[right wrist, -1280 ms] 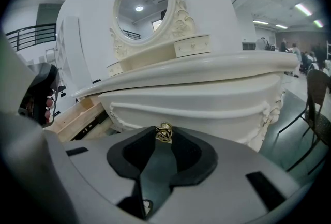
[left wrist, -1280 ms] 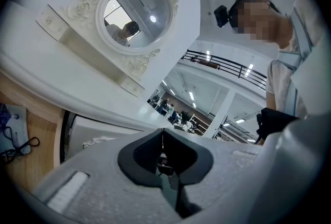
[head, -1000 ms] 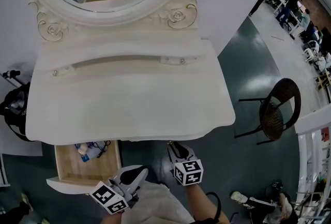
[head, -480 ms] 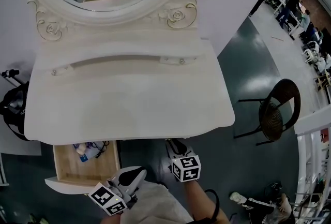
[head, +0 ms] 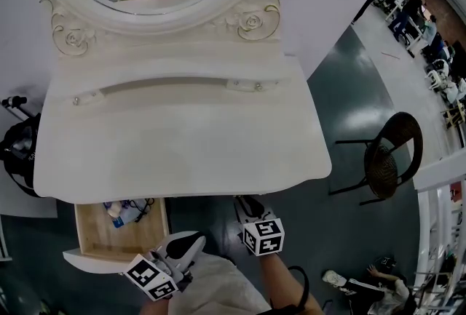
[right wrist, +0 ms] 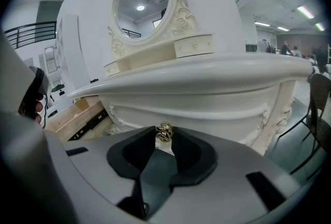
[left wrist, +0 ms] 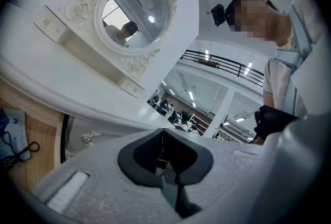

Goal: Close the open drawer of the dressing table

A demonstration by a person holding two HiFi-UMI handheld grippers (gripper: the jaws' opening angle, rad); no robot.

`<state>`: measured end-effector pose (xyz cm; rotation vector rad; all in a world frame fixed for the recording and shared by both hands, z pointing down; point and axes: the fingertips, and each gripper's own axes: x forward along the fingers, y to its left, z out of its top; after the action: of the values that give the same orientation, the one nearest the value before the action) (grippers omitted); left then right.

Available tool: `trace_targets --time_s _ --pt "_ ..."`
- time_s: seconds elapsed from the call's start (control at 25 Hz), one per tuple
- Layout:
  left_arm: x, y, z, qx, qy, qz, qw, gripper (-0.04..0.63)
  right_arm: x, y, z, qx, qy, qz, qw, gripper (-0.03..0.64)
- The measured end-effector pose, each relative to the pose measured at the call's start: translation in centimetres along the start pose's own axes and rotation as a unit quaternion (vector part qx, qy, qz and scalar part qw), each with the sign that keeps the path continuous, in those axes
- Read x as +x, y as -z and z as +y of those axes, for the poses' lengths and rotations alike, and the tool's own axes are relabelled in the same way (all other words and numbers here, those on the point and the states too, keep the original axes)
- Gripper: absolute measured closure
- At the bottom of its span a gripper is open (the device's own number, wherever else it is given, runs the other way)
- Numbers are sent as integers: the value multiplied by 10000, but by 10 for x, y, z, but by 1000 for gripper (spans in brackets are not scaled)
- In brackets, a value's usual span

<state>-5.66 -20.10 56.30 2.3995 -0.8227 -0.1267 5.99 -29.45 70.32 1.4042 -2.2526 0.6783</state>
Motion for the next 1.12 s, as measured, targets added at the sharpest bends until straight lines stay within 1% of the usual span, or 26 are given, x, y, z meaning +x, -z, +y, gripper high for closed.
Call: trace_targets --time_s 0.32,0.4,0.48,0.6,0.8,1.12 --pt "2 0 3 36 -11 20 10000 586 -1 0 -1 -34 10 58 10000 520" --pt "3 0 2 53 -29 33 10000 586 -4 0 -2 -47 18 84 10000 539" --pt "3 -1 0 79 -48 51 9999 586 -10 -1 1 -71 -73 68 9999 575" --pt "3 -3 -4 108 -57 69 9999 586 -19 -5 9 -131 -233 22 9996 575" --pt "1 -10 -18 70 -87 19 9999 586 -40 -11 21 -152 -389 21 9991 578" --pt "-7 -26 -48 63 -83 27 9999 586 -82 -20 37 -176 -511 121 9985 583"
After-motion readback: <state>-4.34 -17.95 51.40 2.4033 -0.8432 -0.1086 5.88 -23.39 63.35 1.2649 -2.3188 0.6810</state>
